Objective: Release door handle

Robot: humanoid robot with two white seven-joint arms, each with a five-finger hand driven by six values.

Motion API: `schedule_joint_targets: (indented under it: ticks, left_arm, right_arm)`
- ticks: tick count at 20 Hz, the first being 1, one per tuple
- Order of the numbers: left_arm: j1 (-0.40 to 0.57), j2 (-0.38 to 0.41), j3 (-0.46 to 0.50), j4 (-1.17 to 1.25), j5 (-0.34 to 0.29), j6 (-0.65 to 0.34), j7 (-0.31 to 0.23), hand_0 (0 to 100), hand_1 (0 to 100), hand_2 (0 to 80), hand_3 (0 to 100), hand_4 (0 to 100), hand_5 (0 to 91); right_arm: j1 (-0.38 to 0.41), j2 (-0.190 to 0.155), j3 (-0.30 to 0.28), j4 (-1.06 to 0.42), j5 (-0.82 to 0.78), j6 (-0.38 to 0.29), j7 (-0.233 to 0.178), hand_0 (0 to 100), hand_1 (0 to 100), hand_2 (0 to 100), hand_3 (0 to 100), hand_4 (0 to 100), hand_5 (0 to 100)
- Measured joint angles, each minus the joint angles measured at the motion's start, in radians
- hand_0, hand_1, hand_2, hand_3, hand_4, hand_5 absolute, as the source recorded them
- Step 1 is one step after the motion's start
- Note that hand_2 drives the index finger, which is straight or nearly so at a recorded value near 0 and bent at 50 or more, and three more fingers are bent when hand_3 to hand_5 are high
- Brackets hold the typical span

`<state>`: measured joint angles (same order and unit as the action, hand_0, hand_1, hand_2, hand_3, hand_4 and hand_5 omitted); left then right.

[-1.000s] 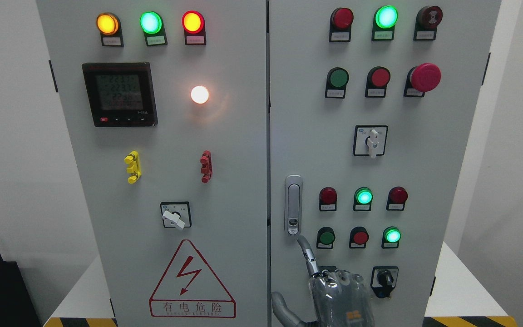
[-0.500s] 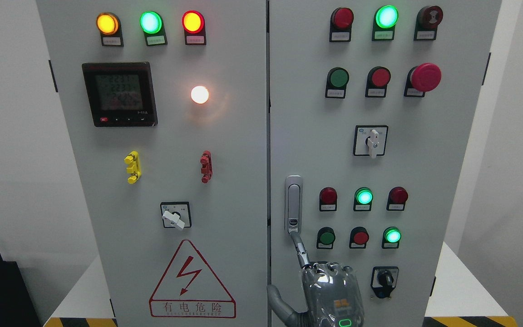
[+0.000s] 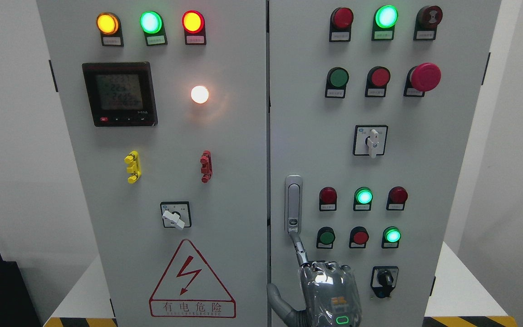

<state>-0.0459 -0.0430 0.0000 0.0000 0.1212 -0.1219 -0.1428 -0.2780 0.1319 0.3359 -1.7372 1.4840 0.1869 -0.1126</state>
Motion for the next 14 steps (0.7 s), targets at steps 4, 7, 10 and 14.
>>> schedule_joint_targets:
  ticks: [4,7,10,14]
  left_arm:
    - [0.000,0.000,0.000,0.000,0.000,0.000,0.000,12,39,0.0,0,0,0.0]
    - [0.000,0.000,0.000,0.000,0.000,0.000,0.000,12,39,0.0,0,0,0.0]
    - [0.000,0.000,0.000,0.000,0.000,0.000,0.000,12,39,0.0,0,0,0.0]
    - [0.000,0.000,0.000,0.000,0.000,0.000,0.000,12,39,0.0,0,0,0.0]
  right_arm:
    - [-0.008,0.001,-0.003,0.005,-0.001,0.000,0.004,28,23,0,100,100,100]
    - [-0.011,0.001,-0.005,0.007,-0.001,0.000,0.011,28,23,0,100,100,100]
    - [-0.012,0.002,-0.008,0.010,-0.002,0.001,0.017,28,23,0,100,100,100]
    - [-0.014,0.002,-0.012,0.013,-0.002,0.001,0.021,28,23,0,100,100,100]
